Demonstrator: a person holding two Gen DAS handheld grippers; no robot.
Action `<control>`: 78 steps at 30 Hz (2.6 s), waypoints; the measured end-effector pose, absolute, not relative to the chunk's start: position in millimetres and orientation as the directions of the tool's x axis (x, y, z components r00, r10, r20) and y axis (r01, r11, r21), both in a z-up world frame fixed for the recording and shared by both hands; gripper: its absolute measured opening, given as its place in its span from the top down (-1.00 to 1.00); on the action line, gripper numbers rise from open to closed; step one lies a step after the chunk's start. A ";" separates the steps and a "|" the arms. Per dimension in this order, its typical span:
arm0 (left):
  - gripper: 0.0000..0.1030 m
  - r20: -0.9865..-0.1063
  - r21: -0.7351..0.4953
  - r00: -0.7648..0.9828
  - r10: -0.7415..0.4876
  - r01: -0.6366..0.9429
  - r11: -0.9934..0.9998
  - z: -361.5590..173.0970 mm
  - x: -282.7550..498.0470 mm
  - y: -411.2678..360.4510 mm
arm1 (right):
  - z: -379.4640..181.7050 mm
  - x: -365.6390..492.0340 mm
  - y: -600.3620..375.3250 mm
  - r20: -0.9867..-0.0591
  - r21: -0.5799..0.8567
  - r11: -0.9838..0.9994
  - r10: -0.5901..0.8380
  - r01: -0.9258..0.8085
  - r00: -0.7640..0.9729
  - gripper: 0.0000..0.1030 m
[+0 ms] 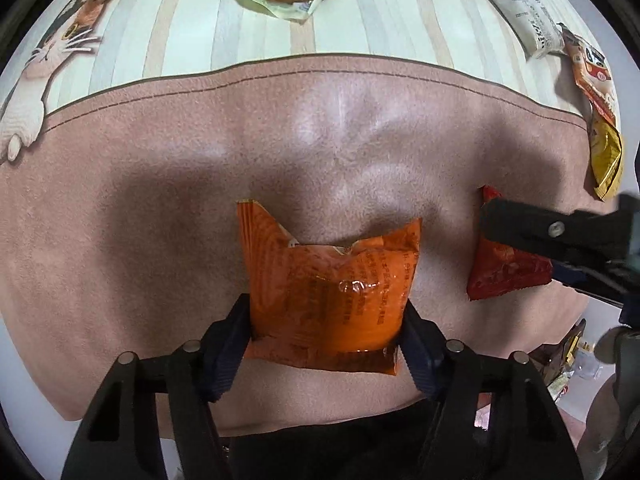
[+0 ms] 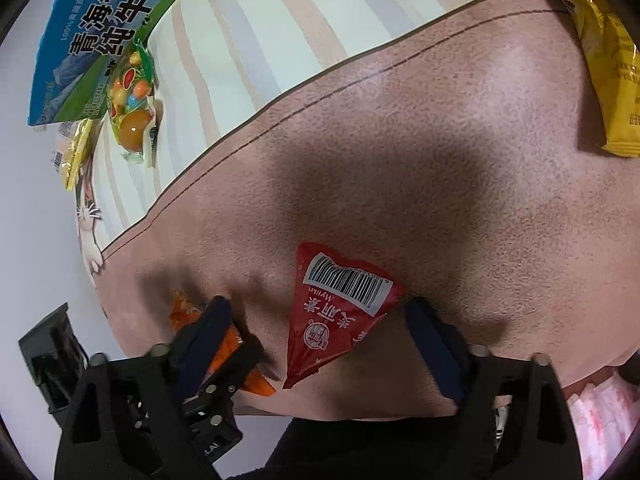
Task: Organize snacks
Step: 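Grasp the red triangle packet with the right tool while the left tool grasps the orange packet, then carry both packets into the cardboard box and open both tools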
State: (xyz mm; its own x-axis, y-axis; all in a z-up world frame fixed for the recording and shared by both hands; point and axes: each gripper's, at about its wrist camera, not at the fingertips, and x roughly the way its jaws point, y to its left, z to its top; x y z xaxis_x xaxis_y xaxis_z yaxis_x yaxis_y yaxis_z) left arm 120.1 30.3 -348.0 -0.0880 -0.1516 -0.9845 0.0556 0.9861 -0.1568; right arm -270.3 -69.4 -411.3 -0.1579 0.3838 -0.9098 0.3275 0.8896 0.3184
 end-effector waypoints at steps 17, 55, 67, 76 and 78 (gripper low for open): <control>-0.20 -0.983 -0.181 -0.012 -0.181 0.044 0.983 -306.7 142.9 39.8 | -399.3 -271.5 -72.3 -0.930 0.319 0.905 0.356 0.282 -0.090 0.20; -0.20 -0.912 -0.173 0.360 -0.196 0.096 0.980 -124.5 434.1 46.6 | -206.6 17.9 -86.8 -0.910 0.328 0.938 0.281 0.116 0.304 0.20; -0.20 -0.959 -0.135 0.250 -0.137 0.028 0.991 -194.0 512.5 60.5 | -275.2 117.6 -90.8 -0.959 0.217 0.965 0.181 0.148 0.220 0.20; -0.21 -0.977 -0.120 0.179 -0.116 -0.011 0.993 -230.6 536.0 66.9 | -302.0 149.7 -88.7 -0.972 0.156 0.977 0.125 0.149 0.197 0.20; -0.22 -0.978 -0.114 0.174 -0.112 -0.004 0.993 -232.3 539.0 65.1 | -305.8 152.2 -87.8 -0.974 0.141 0.979 0.111 0.147 0.195 0.20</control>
